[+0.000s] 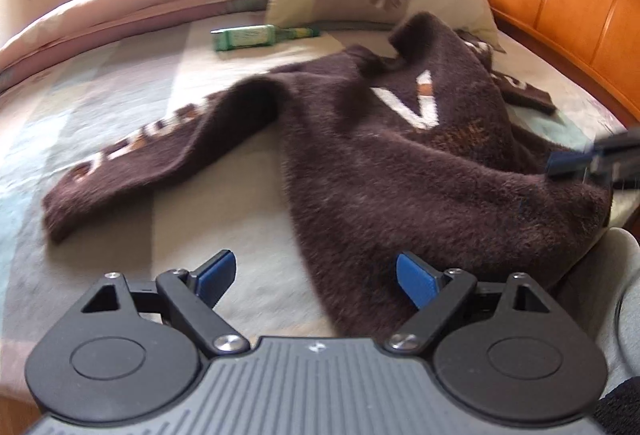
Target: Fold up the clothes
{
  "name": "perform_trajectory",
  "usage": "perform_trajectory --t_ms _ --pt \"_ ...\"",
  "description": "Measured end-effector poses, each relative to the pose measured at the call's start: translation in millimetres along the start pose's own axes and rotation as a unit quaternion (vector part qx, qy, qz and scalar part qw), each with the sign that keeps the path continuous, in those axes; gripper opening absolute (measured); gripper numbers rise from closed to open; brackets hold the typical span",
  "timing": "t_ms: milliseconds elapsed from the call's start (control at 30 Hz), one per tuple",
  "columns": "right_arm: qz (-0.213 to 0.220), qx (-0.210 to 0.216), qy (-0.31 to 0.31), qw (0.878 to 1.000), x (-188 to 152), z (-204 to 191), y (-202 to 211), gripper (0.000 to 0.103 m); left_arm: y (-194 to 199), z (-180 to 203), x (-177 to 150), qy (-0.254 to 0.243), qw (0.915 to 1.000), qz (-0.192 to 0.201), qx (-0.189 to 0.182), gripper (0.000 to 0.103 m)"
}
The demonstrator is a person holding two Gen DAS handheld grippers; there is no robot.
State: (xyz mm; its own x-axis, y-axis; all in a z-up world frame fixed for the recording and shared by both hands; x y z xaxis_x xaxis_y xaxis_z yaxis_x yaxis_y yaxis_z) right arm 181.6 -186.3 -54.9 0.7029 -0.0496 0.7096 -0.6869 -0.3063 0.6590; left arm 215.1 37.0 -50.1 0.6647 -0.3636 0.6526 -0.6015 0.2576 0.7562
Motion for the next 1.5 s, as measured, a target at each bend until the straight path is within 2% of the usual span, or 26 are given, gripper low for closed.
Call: perform_trajectory --t_ms 100,200,300,367,533,600,633,667,700,833,933,1067,1167,1267,1333,1400,1500 --pt "0.022 -0.043 -0.044 0.998 22.1 68.7 16.5 0.036 -15.1 14.2 15.6 -0.017 0.9998 -0.007 -0.008 0.088" --pt "0.026 -0.05 -0.11 0.992 40.6 136.4 11.2 0.045 -31.9 31.9 29.8 -0.03 0.9993 -0.012 -0.019 0.088" --pt "0.006 -0.015 -0.182 0.983 51.6 187.4 -24.2 0.055 -47.9 52.3 40.5 -0.04 0.9985 -0.017 -0.033 0.088" --pt "-0.005 0.011 -0.228 0.974 59.4 215.4 -50.9 0.065 -57.0 63.5 46.5 -0.046 0.998 -0.019 -0.039 0.088" --pt "-0.034 0.077 -0.325 0.942 71.1 249.6 -124.1 0.067 -78.2 72.5 56.5 -0.038 0.9979 -0.029 -0.044 0.088" --pt "-0.045 0.08 -0.333 0.938 69.9 252.4 -148.3 0.067 -85.4 71.1 57.4 -0.036 0.9979 -0.035 -0.041 0.088" --pt "-0.029 0.087 -0.332 0.939 72.6 252.2 -153.0 0.064 -88.7 70.0 57.6 -0.036 0.9979 -0.038 -0.037 0.088" --pt "-0.011 0.091 -0.331 0.939 76.1 252.3 -153.5 0.055 -91.9 68.8 57.7 -0.036 0.998 -0.04 -0.034 0.088" --pt "-0.002 0.089 -0.329 0.94 78.6 252.4 -152.9 0.031 -93.4 66.9 57.7 -0.036 0.998 -0.041 -0.032 0.088" --pt "0.031 0.054 -0.292 0.954 90.8 253.4 -138.3 0.025 -99.9 58.8 58.9 -0.033 0.9982 -0.043 -0.027 0.088" --pt "0.057 0.016 -0.278 0.959 106.1 261.6 -120.5 0.024 -104.3 53.3 60.8 -0.032 0.9983 -0.043 -0.022 0.088" --pt "0.08 -0.042 -0.272 0.958 118.4 274.2 -97.2 0.024 -104.7 43.3 64.3 -0.034 0.9985 -0.043 -0.005 0.088" --pt "0.058 -0.051 -0.278 0.957 107.6 277.0 -90.1 0.03 -103.3 34.6 65.6 -0.022 0.9988 -0.043 -0.01 0.088" --pt "0.046 -0.04 -0.27 0.961 91.3 267.7 -71.7 0.034 -98.7 25.0 65.9 -0.014 0.9989 -0.043 -0.011 0.088" --pt "0.033 -0.024 -0.267 0.963 78.4 265.9 -56.5 0.048 -98.0 18.0 65.8 -0.004 0.9987 -0.042 -0.028 0.088" --pt "0.017 -0.024 -0.256 0.966 65.6 268.6 -47.3 0.055 -103.0 8.2 69.2 0.017 0.9976 -0.043 -0.051 0.088" --pt "-0.008 -0.023 -0.243 0.97 46.6 267.4 -42.0 0.056 -115.2 -5.5 78.6 0.049 0.9956 -0.048 -0.065 0.088"
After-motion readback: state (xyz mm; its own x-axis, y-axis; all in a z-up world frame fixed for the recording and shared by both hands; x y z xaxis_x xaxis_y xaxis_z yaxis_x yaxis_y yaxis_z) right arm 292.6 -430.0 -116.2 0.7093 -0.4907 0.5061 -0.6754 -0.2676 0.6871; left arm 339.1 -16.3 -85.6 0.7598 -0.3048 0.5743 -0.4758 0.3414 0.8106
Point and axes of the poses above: each gripper's, at about its wrist camera, not at the fingertips, and y roughly against the way its jaws point, z to its right, x to its top, the point moved 10 cm from there along -y, roughly the way its jaws point, and after that the axes turned 4 degrees about -y, right-handed, at the moved point
